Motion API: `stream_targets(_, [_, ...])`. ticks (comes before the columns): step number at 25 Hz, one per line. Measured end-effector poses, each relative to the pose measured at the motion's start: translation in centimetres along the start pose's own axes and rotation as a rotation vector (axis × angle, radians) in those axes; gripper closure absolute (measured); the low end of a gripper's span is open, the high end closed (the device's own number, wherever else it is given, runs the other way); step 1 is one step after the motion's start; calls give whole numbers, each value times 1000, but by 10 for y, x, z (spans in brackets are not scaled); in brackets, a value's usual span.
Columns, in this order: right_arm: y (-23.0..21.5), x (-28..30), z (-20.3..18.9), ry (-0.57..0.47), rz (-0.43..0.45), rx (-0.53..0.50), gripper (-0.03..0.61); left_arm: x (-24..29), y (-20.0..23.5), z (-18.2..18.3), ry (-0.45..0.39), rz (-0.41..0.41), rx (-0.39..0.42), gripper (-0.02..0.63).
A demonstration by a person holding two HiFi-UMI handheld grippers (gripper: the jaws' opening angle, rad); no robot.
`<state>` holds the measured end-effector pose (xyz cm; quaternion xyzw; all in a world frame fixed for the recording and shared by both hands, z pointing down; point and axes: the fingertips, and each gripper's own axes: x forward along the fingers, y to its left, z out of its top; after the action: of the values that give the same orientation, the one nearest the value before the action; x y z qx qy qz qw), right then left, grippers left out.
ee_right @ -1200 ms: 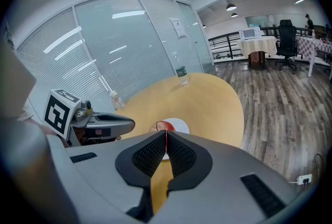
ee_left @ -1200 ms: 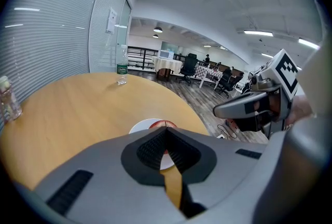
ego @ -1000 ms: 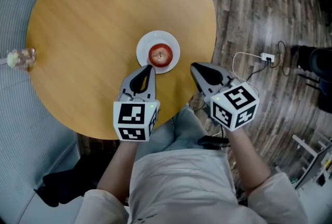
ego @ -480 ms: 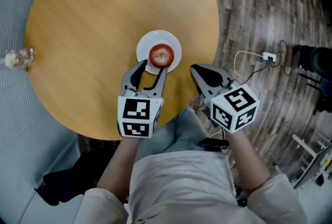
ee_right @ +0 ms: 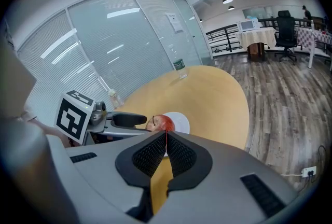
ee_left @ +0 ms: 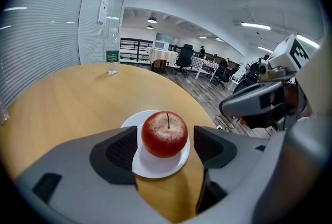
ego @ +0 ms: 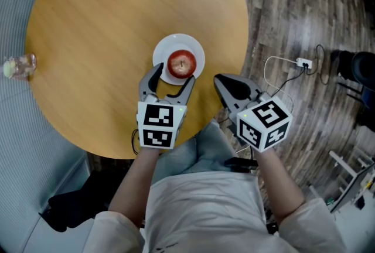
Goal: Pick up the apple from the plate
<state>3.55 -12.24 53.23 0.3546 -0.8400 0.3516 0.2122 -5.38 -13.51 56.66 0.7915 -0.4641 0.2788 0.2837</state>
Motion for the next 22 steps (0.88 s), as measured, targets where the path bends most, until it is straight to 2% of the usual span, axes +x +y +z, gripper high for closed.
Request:
stream_targets(8, [-1, 1, -3, 9, 1, 11, 548, 16, 1, -8, 40, -7, 8, 210])
stream_targets(22, [-6, 3, -10, 25, -11, 30, 548, 32, 6, -10, 47, -7, 38, 206])
